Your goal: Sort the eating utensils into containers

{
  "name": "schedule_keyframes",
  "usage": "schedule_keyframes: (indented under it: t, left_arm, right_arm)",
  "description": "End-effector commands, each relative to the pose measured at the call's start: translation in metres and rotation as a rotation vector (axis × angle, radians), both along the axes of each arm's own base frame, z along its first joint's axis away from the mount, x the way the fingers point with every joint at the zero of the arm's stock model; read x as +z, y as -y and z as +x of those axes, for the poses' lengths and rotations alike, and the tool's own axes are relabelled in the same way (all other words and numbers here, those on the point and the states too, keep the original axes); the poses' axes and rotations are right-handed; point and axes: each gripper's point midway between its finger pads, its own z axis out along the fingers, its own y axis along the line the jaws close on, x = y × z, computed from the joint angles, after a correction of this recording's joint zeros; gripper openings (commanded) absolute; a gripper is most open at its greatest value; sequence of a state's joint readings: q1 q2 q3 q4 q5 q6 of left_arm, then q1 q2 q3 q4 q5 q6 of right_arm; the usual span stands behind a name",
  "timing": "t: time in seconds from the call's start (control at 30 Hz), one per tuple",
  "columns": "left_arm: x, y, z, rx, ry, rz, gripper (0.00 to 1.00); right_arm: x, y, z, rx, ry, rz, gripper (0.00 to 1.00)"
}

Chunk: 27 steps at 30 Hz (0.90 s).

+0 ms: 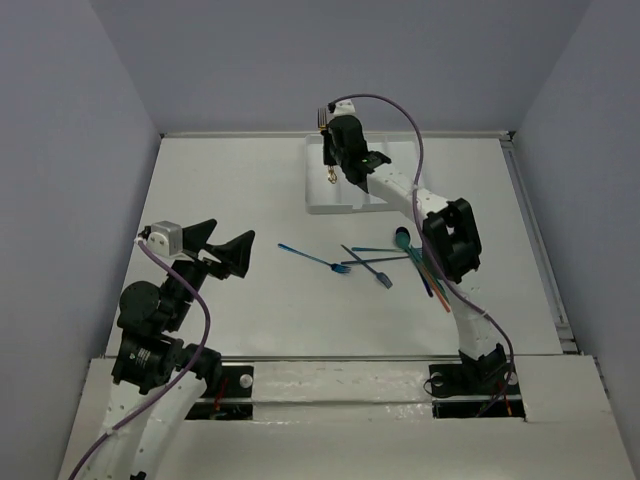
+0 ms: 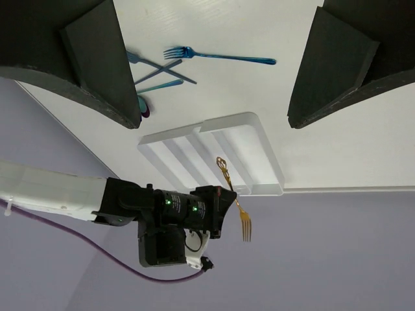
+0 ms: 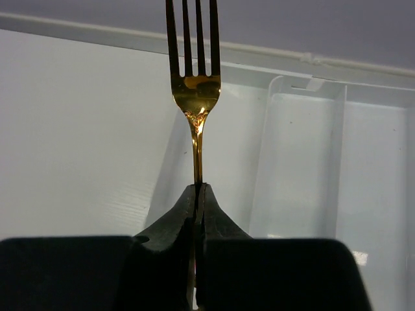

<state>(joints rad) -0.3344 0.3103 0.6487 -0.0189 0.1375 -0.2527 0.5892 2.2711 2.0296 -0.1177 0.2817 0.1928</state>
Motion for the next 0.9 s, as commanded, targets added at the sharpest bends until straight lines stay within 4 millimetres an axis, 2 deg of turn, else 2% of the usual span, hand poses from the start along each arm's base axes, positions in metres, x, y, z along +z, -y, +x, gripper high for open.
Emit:
schedule_keyframes:
  t: [0.0,0.07,0.13,0.17,0.27,0.37,0.63,0.73,0.77,0.87]
  left_arm:
    - [0.028,-0.001,-0.008,-0.004,0.079,-0.024,0.99]
    - [0.027,-0.002,-0.008,-0.003,0.076,-0.024,0.99]
    - [0.026,-0.001,-0.006,-0.002,0.071,-0.02,0.99]
    - [0.025,-0.001,-0.005,-0.002,0.069,-0.018,0.99]
    - [0.026,-0.001,-0.005,-0.002,0.069,-0.018,0.99]
    - [0.024,0.0,-0.003,-0.002,0.062,-0.015,0.99]
    - [0.021,0.002,0.001,-0.003,0.049,-0.009,0.99]
    - [0.021,0.002,0.001,-0.005,0.05,-0.009,0.99]
    - [0.02,0.002,0.001,-0.005,0.047,-0.008,0.99]
    - [0.02,0.003,0.002,-0.008,0.046,-0.006,0.99]
  right_arm:
    - [0.001,0.032,0.027,-0.07,-0.006,-0.008,0.0]
    - [-0.014,0.037,0.029,-0.072,-0.03,-0.021,0.0]
    - [-0.023,0.053,0.035,-0.094,-0.046,-0.028,0.0]
    - [-0.032,0.052,0.033,-0.082,-0.063,-0.034,0.0]
    - [-0.049,0.066,0.037,-0.102,-0.092,-0.057,0.0]
    - [-0.074,0.066,0.036,-0.096,-0.127,-0.086,0.0]
    - [-0.1,0.066,0.037,-0.109,-0.171,-0.096,0.02]
    - [-0.099,0.067,0.036,-0.121,-0.172,-0.088,0.13]
    - [-0.096,0.068,0.036,-0.128,-0.168,-0.088,0.26]
    - [-0.081,0.07,0.036,-0.133,-0.143,-0.081,0.48]
